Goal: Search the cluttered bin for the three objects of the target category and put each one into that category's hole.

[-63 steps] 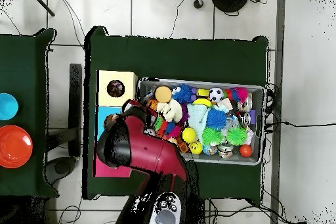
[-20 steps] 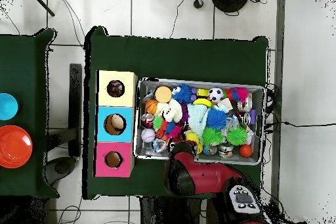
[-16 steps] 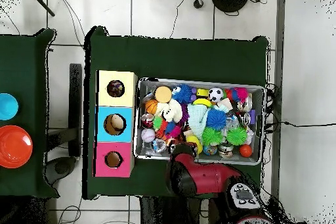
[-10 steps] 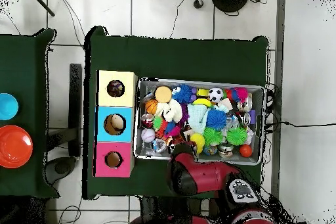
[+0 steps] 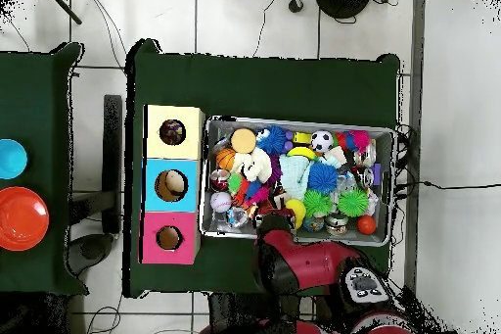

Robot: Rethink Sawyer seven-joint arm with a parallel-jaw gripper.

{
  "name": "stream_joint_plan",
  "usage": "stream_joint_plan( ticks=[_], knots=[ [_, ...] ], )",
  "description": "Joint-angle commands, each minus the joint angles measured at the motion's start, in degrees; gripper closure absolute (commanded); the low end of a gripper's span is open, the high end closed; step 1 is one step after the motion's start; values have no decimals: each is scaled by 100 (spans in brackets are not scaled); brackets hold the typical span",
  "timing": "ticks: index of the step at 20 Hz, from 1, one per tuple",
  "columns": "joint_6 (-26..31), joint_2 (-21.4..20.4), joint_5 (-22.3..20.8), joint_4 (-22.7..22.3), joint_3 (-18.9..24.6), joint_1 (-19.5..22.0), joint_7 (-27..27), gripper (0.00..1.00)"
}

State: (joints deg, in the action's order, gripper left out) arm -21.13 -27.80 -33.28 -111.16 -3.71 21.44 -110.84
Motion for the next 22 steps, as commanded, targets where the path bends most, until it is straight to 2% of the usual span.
stream_joint_plan(
  ticks=[1, 10, 17, 22],
  knots=[
    [-394, -181, -197, 805, 347, -7, -407, 0],
    [-49, -450, 8, 851, 249, -196, -367, 0],
    [306, -651, -43, 890, 272, -197, -338, 0],
    [315, -641, -8, 967, 165, -233, -321, 0]
  ],
)
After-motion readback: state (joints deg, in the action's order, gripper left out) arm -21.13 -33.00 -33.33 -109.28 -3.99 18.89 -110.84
